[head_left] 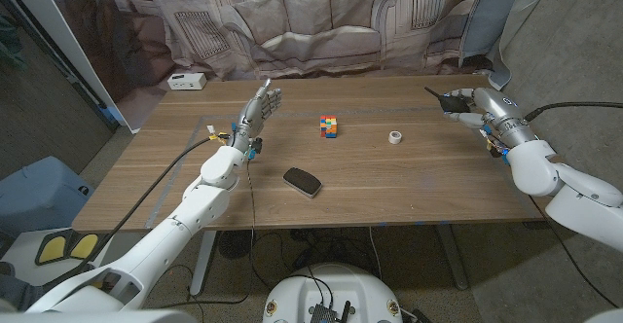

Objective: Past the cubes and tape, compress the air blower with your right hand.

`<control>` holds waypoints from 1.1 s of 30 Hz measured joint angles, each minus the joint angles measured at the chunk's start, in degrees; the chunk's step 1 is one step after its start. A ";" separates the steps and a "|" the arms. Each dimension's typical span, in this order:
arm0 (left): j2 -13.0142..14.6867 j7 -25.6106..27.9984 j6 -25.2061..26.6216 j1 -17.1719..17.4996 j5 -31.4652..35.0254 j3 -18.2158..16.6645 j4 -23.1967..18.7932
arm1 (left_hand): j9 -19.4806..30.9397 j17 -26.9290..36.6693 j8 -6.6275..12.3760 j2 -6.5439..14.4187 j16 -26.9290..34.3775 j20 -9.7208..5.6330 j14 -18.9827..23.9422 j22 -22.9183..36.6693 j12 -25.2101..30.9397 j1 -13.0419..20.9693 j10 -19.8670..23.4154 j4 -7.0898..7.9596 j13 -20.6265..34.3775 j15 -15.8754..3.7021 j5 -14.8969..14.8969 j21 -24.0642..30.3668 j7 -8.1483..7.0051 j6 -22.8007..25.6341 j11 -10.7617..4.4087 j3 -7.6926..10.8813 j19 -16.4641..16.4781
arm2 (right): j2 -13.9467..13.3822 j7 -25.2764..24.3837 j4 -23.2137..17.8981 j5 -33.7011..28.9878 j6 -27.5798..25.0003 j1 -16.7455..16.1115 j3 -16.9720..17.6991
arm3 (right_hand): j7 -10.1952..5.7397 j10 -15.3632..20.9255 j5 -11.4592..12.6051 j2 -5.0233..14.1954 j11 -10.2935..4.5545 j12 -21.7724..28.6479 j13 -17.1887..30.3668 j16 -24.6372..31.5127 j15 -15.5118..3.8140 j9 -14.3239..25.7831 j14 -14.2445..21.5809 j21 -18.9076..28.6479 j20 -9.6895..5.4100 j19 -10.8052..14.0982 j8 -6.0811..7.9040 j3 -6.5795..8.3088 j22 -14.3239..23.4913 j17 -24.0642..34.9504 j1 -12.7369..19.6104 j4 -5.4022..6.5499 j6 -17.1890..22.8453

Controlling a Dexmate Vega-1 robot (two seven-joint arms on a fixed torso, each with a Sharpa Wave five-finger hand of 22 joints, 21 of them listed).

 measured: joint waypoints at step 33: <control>-0.42 0.80 -0.39 1.34 -0.38 -0.11 -0.92 | 0.00 0.00 0.00 0.23 0.00 0.07 1.15 0.00 0.00 -0.23 0.87 -0.19 0.00 0.10 0.00 0.00 0.20 0.83 -0.25 0.20 0.76 | 0.76 0.19 0.71 0.18 1.30 -0.02 0.14 | 0.92 1.86 -0.02 3.34 0.85 0.90 0.02 1.47 -0.41 0.01 1.06 -0.21 -0.91 0.78 0.90 0.57 0.01 1.34 3.34 -1.19 2.41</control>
